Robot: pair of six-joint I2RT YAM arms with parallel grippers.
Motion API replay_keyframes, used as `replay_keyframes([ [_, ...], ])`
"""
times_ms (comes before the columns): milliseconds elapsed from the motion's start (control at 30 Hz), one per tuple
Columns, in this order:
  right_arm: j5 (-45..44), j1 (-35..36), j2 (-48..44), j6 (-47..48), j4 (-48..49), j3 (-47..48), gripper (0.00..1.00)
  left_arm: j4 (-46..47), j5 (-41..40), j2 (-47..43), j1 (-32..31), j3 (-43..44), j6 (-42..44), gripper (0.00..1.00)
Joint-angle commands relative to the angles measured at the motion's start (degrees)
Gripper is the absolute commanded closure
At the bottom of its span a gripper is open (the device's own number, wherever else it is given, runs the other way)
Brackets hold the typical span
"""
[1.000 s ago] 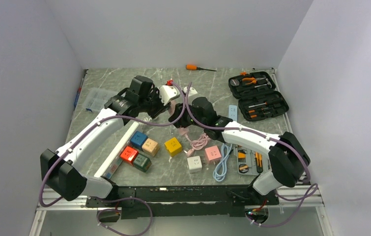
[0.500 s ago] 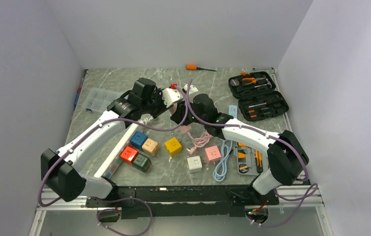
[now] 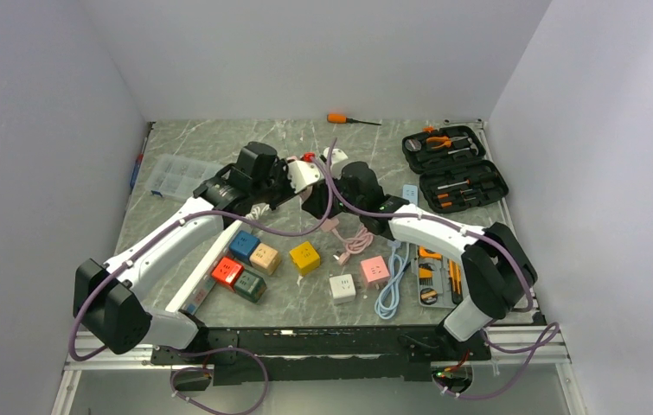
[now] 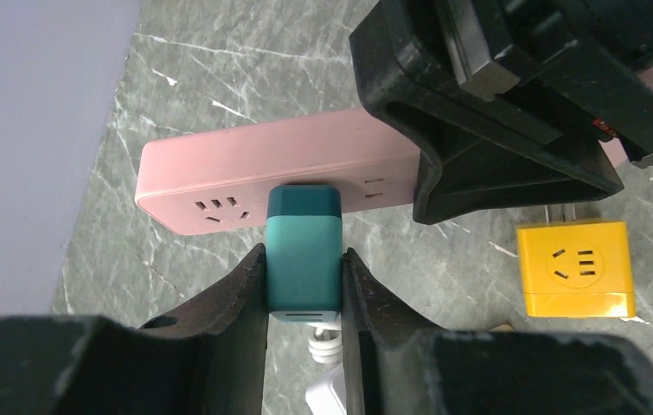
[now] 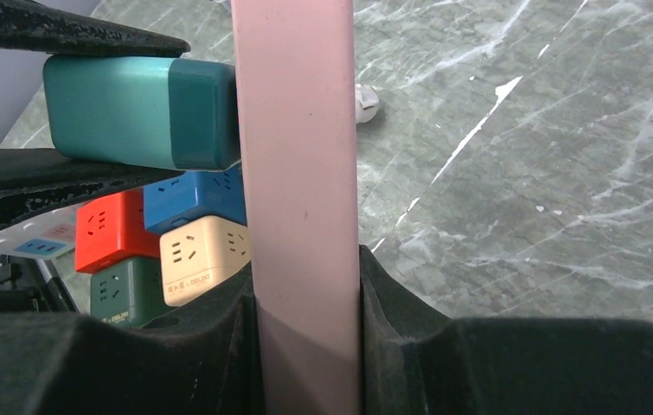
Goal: Pull the plug off the socket
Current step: Remove the plug from the socket.
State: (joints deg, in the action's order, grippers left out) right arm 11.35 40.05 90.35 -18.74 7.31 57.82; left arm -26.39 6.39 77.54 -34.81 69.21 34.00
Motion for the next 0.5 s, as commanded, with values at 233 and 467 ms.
replay_keyframes([
  [233,-13.9,-10.0,8.2,-4.6,-7.1,3.1,1.0,-8.3,-6.2,-3.3,0.6,-1.6,2.5,1.0],
  [467,-10.0,-11.1,12.9,-6.9,-8.0,6.0,1.0,-7.1,-7.9,-4.6,0.6,-2.5,0.9,1.0],
])
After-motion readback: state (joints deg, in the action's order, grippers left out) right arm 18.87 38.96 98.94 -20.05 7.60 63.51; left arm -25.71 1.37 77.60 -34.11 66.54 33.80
